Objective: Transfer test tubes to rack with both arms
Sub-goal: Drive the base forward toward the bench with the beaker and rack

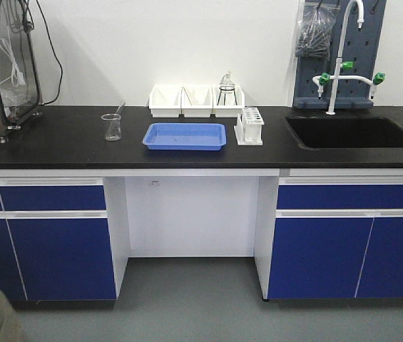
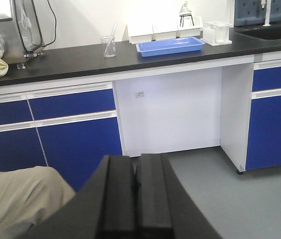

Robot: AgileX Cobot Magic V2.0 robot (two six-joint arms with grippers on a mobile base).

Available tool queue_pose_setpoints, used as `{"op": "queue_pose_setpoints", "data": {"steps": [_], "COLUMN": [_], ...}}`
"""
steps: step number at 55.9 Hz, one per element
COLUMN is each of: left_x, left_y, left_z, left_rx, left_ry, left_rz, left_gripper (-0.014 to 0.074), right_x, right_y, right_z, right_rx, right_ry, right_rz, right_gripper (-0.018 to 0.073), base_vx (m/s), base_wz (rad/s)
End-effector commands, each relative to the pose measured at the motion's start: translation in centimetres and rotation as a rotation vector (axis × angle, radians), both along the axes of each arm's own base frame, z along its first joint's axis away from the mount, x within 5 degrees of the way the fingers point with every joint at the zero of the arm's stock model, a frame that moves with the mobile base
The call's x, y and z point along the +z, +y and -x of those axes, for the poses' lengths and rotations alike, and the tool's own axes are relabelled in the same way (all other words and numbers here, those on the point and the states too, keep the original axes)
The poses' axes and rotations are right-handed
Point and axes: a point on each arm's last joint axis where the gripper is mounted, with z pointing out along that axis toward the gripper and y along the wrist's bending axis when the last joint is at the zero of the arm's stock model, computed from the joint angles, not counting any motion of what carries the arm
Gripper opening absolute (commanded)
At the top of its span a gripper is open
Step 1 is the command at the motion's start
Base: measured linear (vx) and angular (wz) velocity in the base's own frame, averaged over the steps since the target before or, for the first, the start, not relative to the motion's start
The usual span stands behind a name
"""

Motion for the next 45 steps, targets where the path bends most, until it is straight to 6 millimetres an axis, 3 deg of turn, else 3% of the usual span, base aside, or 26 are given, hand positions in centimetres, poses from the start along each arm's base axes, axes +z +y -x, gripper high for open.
{"op": "queue_pose_setpoints", "data": {"steps": [1,45], "left_x": [0.00,0.00], "left_y": [-0.03,-0.03], "left_z": [-0.02,-0.02], "left_rx": [-0.003,-0.003], "left_ry": [-0.075,-0.075], "left_rz": [0.011,0.011], "left_gripper": [-0.0008,-0.0008], "right_x": [0.57,0.57], "right_y": [0.02,0.02], "right_z": [0.07,0.07], "right_rx": [0.003,0.003], "right_ry": [-0.083,-0.083], "right_rz": [0.009,0.009], "right_gripper": [-0.0011,-0.0011], "base_vx": [0.00,0.00], "base_wz": [0.00,0.00]}}
